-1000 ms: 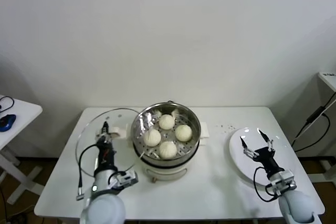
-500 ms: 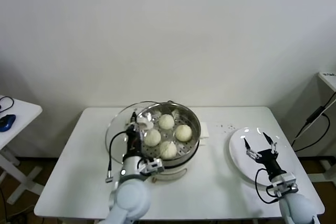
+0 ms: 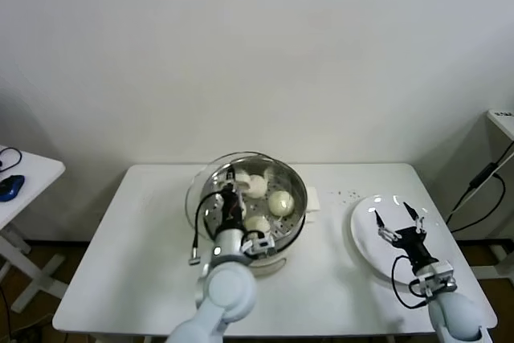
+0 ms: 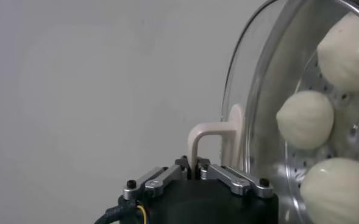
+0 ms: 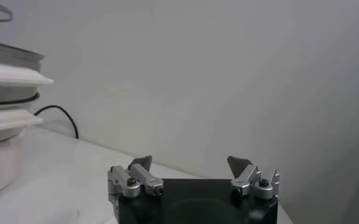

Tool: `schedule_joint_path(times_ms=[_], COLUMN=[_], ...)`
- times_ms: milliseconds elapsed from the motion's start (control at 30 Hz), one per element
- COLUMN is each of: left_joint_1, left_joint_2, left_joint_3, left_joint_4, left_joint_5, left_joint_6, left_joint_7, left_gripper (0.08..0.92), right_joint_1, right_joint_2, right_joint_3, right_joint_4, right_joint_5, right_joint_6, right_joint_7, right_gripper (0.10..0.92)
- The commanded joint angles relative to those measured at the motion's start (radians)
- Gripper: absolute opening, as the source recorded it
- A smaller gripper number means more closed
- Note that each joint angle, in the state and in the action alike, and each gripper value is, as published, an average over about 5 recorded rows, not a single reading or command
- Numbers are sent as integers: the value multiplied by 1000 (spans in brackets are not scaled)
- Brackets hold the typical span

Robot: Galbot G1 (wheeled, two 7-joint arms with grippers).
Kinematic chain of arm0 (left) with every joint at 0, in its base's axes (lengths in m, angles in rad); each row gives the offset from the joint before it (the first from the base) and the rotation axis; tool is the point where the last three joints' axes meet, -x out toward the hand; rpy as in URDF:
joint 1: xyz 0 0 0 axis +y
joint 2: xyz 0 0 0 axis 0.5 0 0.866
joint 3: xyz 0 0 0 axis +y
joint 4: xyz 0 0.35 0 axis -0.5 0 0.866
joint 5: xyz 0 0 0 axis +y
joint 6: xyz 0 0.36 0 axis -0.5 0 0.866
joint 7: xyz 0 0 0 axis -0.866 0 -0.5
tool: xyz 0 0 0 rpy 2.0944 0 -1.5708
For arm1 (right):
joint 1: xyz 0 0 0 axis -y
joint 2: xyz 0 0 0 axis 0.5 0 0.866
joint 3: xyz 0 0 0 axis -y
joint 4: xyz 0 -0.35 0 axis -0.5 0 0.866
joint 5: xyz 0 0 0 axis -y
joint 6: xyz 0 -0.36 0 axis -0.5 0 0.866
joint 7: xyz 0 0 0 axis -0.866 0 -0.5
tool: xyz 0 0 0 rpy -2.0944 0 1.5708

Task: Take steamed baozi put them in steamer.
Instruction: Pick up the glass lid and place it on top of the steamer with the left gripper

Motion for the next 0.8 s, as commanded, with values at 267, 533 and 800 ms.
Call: schedule_joint_path(times_ms=[267,533,800], left_joint_1=[-82,-68,-62], left_joint_2=[-93,-125,-130], left_joint_3=[38,50,36], left_joint_4=[96,106,113], left_joint_5=[106,145,184], left_joint_6=[-1,-2,-14], left_joint_7=[99,124,136], left_gripper=[155,155,155], right_joint_1=[75,86,90], right_joint_2=[-162,-164,-159], right_joint_3=[-187,-201,-189], right_joint_4=[-48,-45,-44], right_joint_5=[131,129,127], right_joint_6=[-27,-26,-24], right_joint_7=[16,18,18], right_gripper=[823,823,823])
